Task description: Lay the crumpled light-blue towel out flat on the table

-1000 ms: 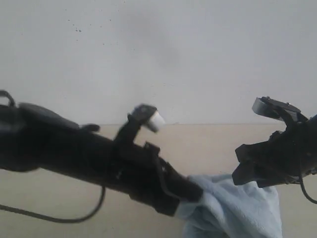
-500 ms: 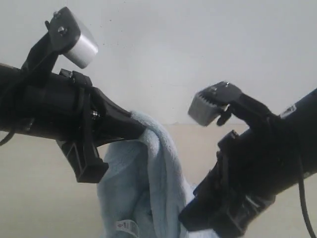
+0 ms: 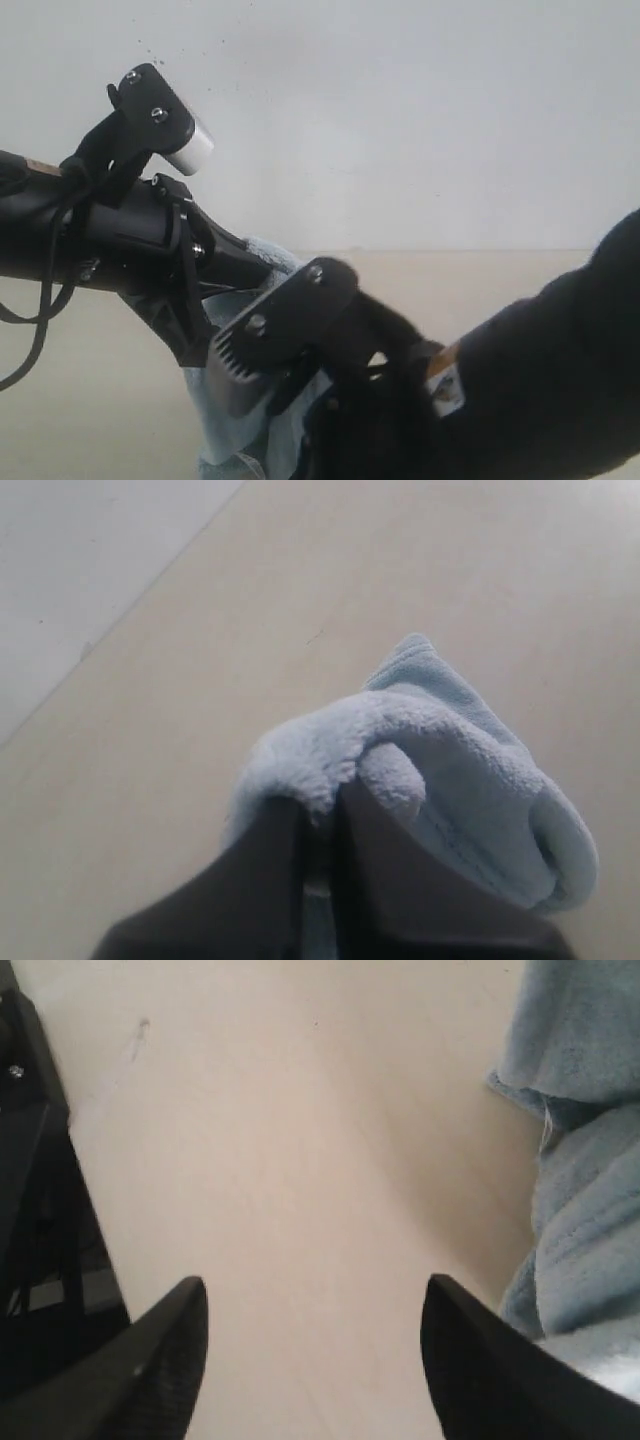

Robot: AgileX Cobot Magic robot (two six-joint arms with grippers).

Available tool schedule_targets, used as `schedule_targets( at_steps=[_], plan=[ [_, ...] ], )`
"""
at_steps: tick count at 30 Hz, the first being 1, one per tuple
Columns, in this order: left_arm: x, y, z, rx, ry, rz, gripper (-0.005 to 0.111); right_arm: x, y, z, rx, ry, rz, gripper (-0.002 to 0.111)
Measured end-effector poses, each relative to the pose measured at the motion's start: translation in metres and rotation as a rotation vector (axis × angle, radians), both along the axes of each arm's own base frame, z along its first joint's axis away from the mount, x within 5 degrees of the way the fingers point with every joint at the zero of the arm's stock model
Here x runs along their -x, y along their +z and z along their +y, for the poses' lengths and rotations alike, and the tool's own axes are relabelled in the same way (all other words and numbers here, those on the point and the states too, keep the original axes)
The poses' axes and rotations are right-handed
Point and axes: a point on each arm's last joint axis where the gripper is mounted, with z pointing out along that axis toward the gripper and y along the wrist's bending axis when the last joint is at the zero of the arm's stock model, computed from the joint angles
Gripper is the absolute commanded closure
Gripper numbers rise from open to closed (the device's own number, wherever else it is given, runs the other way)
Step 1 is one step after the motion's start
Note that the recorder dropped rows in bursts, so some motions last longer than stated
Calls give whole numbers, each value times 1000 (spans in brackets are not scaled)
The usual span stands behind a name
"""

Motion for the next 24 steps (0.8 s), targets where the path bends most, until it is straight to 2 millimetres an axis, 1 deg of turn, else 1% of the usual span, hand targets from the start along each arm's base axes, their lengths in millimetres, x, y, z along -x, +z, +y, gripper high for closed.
schedule_targets(
  at_steps=[3,6,11,14,17,21,23,24],
  plan=[
    [0,0,0,0,0,0,103,-11,-23,12,42,-40,-27,49],
    [0,0,0,0,0,0,103,-24,-42,17,96,-98,-66,49],
    [-1,-2,2,-64,-20,-45,103,-42,-65,17,229,-173,-167,49],
    [-4,-3,6,-107,-23,-73,103,-52,-72,8,342,-265,-231,49],
    [-9,-4,10,-114,1,-85,103,-60,-70,-1,400,-378,-300,49],
    [-13,-3,14,-97,43,-86,103,-64,-68,3,352,-389,-349,50],
    [-14,-3,14,-90,52,-78,103,-67,-68,6,312,-403,-364,54],
    [-14,-3,15,-87,57,-75,103,-68,-71,8,302,-428,-361,59]
  ],
)
